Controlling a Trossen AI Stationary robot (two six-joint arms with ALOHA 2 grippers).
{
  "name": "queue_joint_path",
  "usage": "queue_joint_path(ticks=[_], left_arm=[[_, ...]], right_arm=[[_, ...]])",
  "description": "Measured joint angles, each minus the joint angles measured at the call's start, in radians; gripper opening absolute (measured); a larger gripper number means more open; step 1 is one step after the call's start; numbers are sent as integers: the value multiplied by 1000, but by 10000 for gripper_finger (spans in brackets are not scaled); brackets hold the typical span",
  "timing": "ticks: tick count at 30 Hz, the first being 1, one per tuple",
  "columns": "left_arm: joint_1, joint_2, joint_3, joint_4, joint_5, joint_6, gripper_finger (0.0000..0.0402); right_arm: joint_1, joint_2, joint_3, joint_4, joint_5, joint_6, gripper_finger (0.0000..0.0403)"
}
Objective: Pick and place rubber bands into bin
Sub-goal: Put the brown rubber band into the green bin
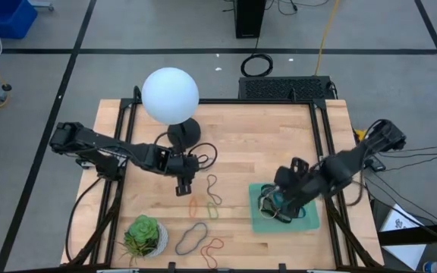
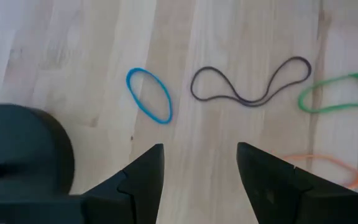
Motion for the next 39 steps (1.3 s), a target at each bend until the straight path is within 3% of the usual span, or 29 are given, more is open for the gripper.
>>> queue_joint_path(ticks=[8, 15, 23, 34, 39], left_arm=[[15, 0, 0, 24, 0, 49, 209], [15, 0, 0, 24, 19, 62, 209], [15, 0, 0, 25, 26, 58, 209], [15, 0, 0, 27, 26, 55, 209], [15, 0, 0, 27, 26, 55, 209]], right_arm=[[73, 122, -76, 38, -59, 156, 0], [96, 151, -284, 192, -56, 258, 0], [86, 148, -471, 371, -77, 262, 0], [86, 147, -489, 375, -77, 236, 29], [86, 147, -489, 375, -78, 235, 66]])
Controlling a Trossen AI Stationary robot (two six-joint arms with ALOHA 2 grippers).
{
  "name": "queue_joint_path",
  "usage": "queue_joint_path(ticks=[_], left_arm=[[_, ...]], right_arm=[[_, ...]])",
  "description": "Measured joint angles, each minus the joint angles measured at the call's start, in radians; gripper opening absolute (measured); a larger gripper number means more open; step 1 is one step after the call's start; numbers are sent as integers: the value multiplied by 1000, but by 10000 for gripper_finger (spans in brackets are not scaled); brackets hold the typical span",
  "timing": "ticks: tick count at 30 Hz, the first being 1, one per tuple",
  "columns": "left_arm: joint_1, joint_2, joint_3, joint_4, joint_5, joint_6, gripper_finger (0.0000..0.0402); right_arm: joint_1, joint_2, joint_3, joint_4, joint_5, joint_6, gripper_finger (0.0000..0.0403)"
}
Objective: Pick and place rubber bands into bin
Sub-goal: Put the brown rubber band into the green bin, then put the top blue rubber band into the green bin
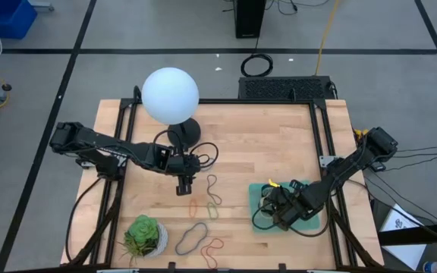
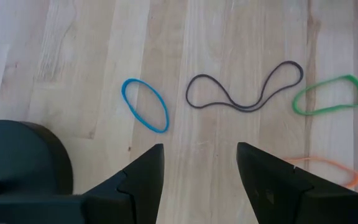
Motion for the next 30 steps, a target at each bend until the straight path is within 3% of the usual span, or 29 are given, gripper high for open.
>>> queue_joint_path(ticks=[10, 14, 22, 30], left_arm=[[0, 0, 0, 33, 0, -4, 209], [0, 0, 0, 42, 0, 0, 209], [2, 0, 0, 74, -1, -19, 209], [51, 0, 1, 190, -11, -33, 209]], right_arm=[[-1, -116, -1, -16, -13, 0, 155], [-1, -225, -1, -20, 74, -12, 164], [-2, -414, -1, -4, 395, -217, 158], [-68, -455, -1, 11, 427, -370, 161]])
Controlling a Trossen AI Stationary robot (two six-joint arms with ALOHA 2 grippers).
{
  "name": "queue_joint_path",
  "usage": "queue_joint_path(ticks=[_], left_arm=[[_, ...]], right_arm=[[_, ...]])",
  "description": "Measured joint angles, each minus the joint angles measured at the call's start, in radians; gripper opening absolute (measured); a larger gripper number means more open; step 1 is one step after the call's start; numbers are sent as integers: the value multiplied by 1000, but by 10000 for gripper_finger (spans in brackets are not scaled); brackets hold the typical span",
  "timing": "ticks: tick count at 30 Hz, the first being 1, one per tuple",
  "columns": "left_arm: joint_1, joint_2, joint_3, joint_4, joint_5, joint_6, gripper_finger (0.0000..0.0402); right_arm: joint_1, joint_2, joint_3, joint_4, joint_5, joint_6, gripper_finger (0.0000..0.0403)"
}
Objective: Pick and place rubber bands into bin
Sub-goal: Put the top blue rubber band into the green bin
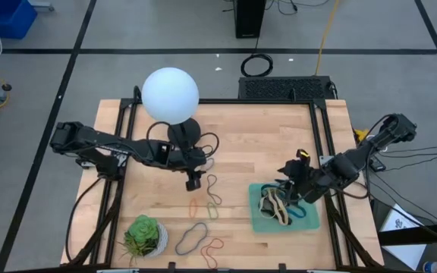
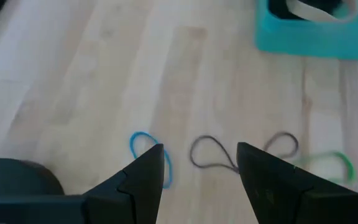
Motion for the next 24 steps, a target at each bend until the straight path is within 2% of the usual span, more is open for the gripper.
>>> queue_joint_path(ticks=[6, 13, 24], left_arm=[[41, 48, 1, 17, -41, -8, 209], [53, 200, 69, -7, -17, -30, 209], [93, 437, 237, -184, -41, -224, 209]], right_arm=[[-47, 2, 0, 0, -3, -74, 157], [-78, 2, 0, -1, -3, -109, 156], [-84, 2, 0, -3, -4, -109, 155]])
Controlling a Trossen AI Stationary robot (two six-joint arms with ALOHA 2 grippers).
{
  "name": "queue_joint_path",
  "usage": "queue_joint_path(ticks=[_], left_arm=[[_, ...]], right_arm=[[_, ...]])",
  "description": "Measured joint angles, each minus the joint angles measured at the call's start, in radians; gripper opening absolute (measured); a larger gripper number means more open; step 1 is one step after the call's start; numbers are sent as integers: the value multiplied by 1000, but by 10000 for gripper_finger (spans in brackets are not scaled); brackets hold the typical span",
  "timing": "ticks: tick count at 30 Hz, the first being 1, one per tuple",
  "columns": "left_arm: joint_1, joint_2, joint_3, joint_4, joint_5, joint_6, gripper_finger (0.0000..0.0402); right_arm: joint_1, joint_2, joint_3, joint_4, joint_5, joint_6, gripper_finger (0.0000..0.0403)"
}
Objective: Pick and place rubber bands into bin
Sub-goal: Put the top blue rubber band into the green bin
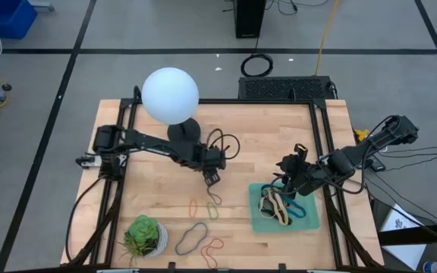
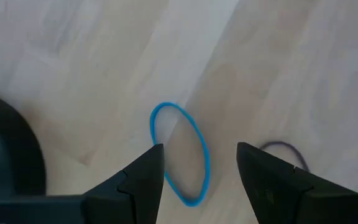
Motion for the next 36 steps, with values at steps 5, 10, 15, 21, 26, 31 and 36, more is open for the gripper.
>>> queue_joint_path(ticks=[5, 10, 15, 21, 26, 31, 36], left_arm=[[22, 37, 19, -11, 42, -31, 209], [27, 45, 18, -12, 51, -58, 209], [25, 46, 18, -7, 53, -58, 209], [25, 45, 18, -9, 75, -58, 209], [25, 45, 18, -5, 88, -58, 209], [26, 66, 18, 21, 115, -54, 203], [32, 98, 18, 28, 139, -54, 162]], right_arm=[[0, 0, 0, 0, 0, 0, 155], [0, 0, 0, 0, 0, 0, 155], [0, 0, 0, -2, 0, -3, 155], [0, 0, 0, -2, 0, -2, 155], [0, 0, 0, -2, 0, 4, 155], [0, 0, 0, -1, 0, 7, 155], [0, 0, 0, 1, 0, 8, 155]])
